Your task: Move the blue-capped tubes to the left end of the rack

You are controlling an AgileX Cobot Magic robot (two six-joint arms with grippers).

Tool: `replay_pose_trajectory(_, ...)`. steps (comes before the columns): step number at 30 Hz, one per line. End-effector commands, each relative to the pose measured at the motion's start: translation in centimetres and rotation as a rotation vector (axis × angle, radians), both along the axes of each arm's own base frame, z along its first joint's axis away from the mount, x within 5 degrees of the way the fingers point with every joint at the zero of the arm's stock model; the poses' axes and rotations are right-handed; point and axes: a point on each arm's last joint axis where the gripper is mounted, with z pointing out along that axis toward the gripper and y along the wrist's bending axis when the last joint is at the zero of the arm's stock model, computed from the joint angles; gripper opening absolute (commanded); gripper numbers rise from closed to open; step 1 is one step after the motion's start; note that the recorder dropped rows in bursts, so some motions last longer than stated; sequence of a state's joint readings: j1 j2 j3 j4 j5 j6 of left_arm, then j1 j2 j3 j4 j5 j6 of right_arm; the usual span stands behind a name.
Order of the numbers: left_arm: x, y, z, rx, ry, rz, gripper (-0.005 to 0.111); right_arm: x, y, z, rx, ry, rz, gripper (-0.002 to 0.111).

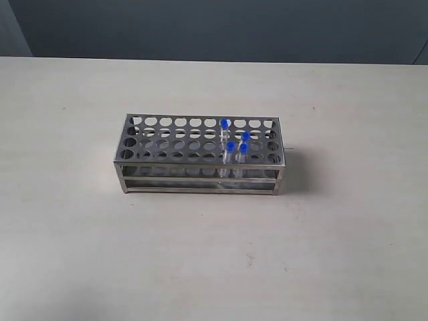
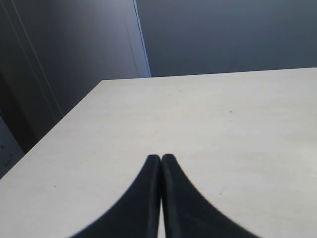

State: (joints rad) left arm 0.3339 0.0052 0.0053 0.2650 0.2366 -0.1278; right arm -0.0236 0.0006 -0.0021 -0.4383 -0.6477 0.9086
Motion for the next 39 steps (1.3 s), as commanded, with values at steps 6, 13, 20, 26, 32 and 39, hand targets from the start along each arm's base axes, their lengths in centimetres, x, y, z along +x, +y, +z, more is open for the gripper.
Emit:
replay_pose_trajectory(6, 0.0, -0.1, 0.2, 0.003, -0.012, -0.007, 0.001, 0.6, -0.4, -0.7, 0.279, 0.161, 0.146, -0.001)
replay_pose_trajectory(13, 0.0, -0.1, 0.2, 0.003, -0.012, -0.007, 0.001, 0.0, -1.0, 1.9, 0.293, 0.112, 0.084, -0.001)
replay_pose_trajectory(20, 0.0, -0.1, 0.2, 0.003, -0.012, -0.007, 0.001, 2.6, -1.4, 6.3, -0.019, 0.282, -0.197, -0.001)
replay_pose_trajectory(26, 0.0, -0.1, 0.2, 0.003, -0.012, -0.007, 0.001, 7.1, -1.3, 13.7, -0.295, 0.283, -0.308, -0.001)
replay_pose_trajectory(32, 0.0, -0.1, 0.2, 0.003, -0.012, -0.007, 0.001, 12.2, 1.9, 15.1, -0.517, 0.189, 0.008, -0.001)
replay_pose_trajectory(39, 0.0, -0.1, 0.2, 0.003, -0.012, -0.007, 0.001, 15.5, 4.8, 8.0, -0.660, 0.500, 0.172, -0.001)
